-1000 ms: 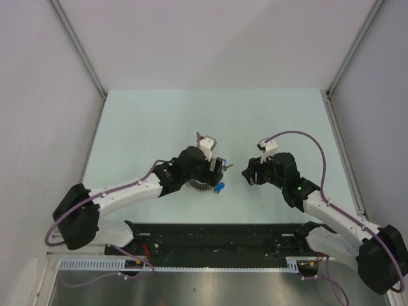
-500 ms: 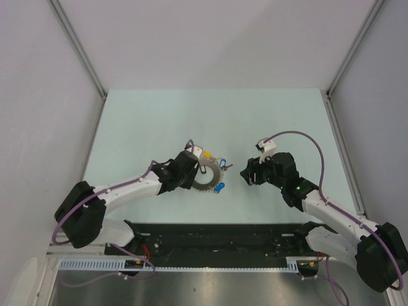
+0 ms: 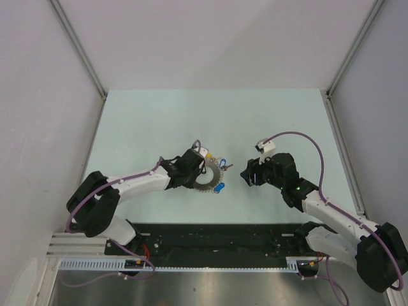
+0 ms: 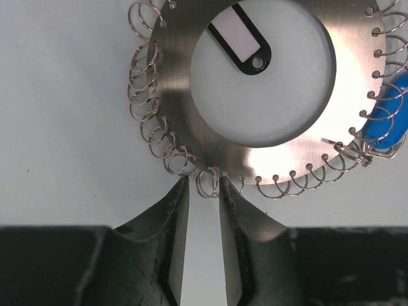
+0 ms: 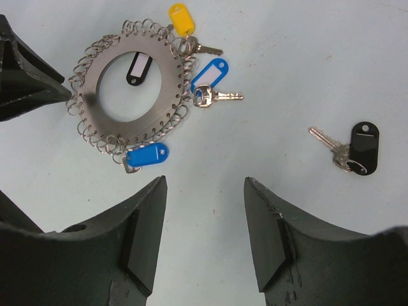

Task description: Put the keys on the keyring

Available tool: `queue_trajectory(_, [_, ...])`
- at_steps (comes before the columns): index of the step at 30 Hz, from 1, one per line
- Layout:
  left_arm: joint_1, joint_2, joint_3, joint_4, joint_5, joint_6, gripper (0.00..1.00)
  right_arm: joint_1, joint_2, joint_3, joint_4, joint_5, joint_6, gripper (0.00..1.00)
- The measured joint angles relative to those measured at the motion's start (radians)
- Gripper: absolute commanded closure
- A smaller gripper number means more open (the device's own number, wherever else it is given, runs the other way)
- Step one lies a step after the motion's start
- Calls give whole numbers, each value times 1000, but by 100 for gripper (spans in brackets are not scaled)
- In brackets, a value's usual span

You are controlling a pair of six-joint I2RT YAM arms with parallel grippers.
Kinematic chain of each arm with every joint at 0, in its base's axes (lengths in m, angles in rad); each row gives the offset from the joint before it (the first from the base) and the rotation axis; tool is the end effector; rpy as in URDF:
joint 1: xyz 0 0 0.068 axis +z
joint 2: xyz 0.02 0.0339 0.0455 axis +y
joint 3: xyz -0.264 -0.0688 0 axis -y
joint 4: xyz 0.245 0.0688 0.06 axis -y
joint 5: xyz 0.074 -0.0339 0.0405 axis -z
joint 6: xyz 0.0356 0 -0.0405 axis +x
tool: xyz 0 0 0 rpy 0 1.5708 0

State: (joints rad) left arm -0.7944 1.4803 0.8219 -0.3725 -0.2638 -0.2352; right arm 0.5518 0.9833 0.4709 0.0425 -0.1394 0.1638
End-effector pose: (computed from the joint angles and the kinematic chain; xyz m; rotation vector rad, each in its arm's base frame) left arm 0.2045 -0.1949 0.1810 0.6127 2.4726 -0.0529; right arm 0.1797 0.1164 0.2159 -0.4897 2.0290 0.5846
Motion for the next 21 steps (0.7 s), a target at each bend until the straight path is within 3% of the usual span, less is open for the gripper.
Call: queue_trajectory(21, [0, 58, 9, -24, 27, 9, 82, -1, 1, -7, 0, -9, -3, 44])
